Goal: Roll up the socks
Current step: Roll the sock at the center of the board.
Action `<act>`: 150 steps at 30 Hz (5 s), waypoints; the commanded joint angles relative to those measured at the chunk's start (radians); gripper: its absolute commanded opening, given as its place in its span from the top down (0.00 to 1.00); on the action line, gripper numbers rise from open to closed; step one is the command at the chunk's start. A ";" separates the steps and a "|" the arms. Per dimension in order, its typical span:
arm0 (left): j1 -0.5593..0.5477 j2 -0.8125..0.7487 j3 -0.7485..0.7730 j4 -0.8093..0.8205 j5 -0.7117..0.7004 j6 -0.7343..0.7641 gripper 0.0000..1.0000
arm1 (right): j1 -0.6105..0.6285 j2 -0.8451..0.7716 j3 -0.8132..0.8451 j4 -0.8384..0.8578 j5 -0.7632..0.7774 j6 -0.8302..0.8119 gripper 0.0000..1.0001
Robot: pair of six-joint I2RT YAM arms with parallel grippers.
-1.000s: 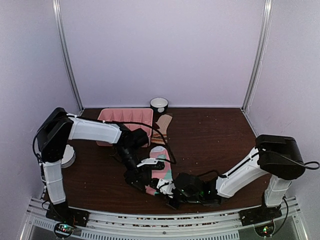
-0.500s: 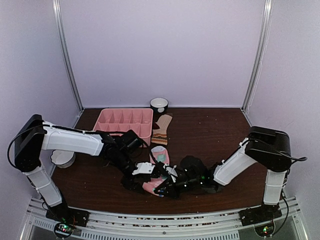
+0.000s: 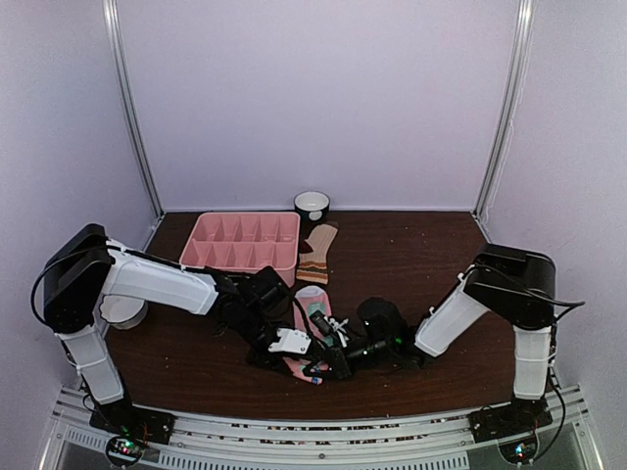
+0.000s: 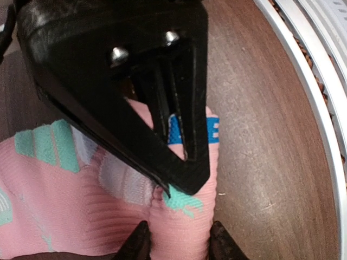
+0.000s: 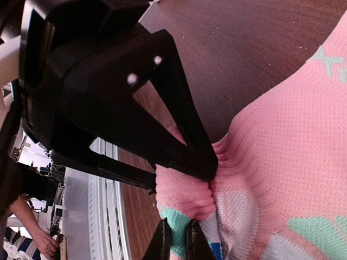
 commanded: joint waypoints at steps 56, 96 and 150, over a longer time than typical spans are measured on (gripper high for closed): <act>0.168 0.502 0.457 -0.609 0.406 -0.155 1.00 | 0.416 -0.345 -0.149 -0.155 0.831 -0.971 0.31; 0.098 -0.003 0.090 -0.160 0.198 -0.012 0.43 | 0.075 -0.040 -0.042 -0.190 0.264 -0.244 0.98; 0.077 0.344 0.337 -0.489 0.279 -0.064 0.97 | 0.245 -0.467 -0.342 -0.223 0.751 -0.640 0.57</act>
